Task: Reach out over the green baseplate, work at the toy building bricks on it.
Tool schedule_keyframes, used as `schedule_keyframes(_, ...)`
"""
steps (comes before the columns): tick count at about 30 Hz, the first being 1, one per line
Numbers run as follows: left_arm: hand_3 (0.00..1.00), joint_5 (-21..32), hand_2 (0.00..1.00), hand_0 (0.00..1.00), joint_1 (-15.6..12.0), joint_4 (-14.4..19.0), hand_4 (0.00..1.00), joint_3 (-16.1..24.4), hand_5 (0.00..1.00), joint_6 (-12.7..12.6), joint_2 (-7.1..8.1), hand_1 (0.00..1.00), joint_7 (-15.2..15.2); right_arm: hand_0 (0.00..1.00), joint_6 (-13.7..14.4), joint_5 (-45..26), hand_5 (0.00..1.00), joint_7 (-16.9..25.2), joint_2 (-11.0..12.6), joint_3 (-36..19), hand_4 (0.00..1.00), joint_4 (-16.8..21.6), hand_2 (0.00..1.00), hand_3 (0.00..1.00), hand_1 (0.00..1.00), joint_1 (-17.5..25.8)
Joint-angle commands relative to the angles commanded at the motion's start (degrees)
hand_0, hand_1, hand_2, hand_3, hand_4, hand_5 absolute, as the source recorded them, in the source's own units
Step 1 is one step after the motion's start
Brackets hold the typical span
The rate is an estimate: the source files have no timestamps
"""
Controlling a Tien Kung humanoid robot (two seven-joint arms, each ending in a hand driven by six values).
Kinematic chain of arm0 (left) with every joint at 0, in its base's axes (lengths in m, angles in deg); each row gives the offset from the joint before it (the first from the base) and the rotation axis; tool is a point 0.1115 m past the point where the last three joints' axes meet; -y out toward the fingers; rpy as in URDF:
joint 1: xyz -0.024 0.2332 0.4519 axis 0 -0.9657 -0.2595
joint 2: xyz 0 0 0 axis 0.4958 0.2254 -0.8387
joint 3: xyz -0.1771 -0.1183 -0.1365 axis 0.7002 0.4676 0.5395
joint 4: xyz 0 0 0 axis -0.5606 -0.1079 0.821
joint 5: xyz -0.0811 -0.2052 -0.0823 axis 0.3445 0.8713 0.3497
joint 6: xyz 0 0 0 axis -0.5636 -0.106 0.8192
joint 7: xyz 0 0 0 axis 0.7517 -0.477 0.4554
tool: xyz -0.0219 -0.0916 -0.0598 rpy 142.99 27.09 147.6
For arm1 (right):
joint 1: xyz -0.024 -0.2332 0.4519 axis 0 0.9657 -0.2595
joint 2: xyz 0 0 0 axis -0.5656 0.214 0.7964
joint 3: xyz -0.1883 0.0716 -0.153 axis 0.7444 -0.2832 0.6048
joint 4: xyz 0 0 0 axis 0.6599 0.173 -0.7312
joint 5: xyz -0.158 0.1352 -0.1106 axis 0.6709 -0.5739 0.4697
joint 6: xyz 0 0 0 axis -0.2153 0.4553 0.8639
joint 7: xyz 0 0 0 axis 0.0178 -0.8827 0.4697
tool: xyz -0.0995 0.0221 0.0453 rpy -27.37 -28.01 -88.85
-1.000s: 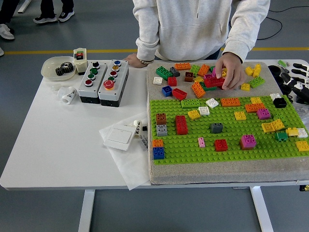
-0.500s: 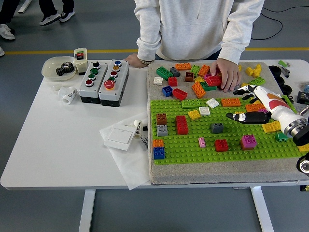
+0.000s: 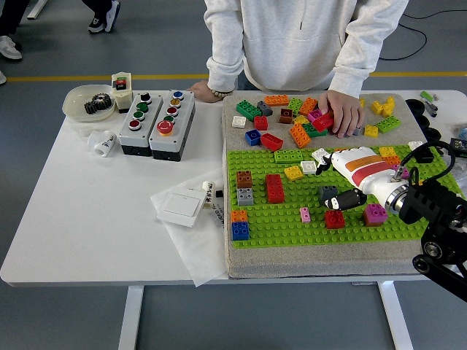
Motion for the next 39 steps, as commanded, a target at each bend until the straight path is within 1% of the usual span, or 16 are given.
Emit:
schedule_keyframes(2,0.616,-0.05,0.78,0.719,-0.01,0.01,0.655,0.03,0.639,0.01,-0.01,0.733,-0.03,0.525,0.03,0.56,0.306,0.19,-0.78,0.73,0.909,-1.28,0.612,0.585,0.57,-0.39)
schedule_keyframes(3,0.616,-0.09,0.78,0.719,-0.01,0.03,0.655,0.03,0.639,0.03,0.0,0.734,-0.05,0.522,0.18,0.44,0.303,0.29,-1.4,1.07,0.888,-2.32,0.599,0.571,0.558,-0.61)
schedule_keyframes(12,0.617,-0.09,0.781,0.719,0.27,0.12,0.656,-0.12,0.639,0.04,-0.01,0.733,-0.12,0.523,1.12,0.03,0.303,1.04,-4.53,2.19,0.874,-8.5,0.588,0.559,0.549,-2.23)
schedule_keyframes(15,0.617,-0.04,0.781,0.719,0.38,0.14,0.656,-0.23,0.639,0.03,-0.01,0.733,-0.09,0.523,0.98,0.61,0.303,1.28,-5.03,2.25,0.874,-9.83,0.588,0.559,0.549,-2.65)
schedule_keyframes(16,0.617,0.09,0.781,0.719,0.41,0.14,0.657,-0.32,0.639,0.01,0.0,0.733,-0.03,0.513,0.82,0.89,0.289,1.41,-5.18,2.22,0.843,-10.37,0.557,0.533,0.531,-2.8)
schedule_keyframes(21,0.617,0.11,0.781,0.719,0.51,0.12,0.657,-0.35,0.639,-0.03,-0.01,0.733,0.01,0.513,0.03,2.15,0.289,1.82,-5.37,2.33,0.843,-11.18,0.557,0.533,0.531,-3.21)
schedule_keyframes(22,0.617,0.14,0.781,0.719,0.53,0.11,0.658,-0.38,0.639,-0.05,-0.02,0.736,0.01,0.492,-0.27,2.31,0.274,1.89,-5.35,2.32,0.81,-11.2,0.532,0.508,0.487,-3.25)
schedule_keyframes(33,0.616,-0.11,0.781,0.719,0.63,0.1,0.659,-0.25,0.637,-0.04,0.04,0.734,-0.06,0.481,-2.98,3.67,0.276,2.42,-5.18,2.14,0.798,-11.57,0.523,0.496,0.475,-3.47)
schedule_keyframes(39,0.616,0.01,0.781,0.719,0.69,0.09,0.66,-0.32,0.637,-0.1,0.06,0.734,-0.05,0.483,-3.66,4.12,0.281,2.52,-5.22,1.91,0.8,-12.2,0.522,0.496,0.476,-3.48)
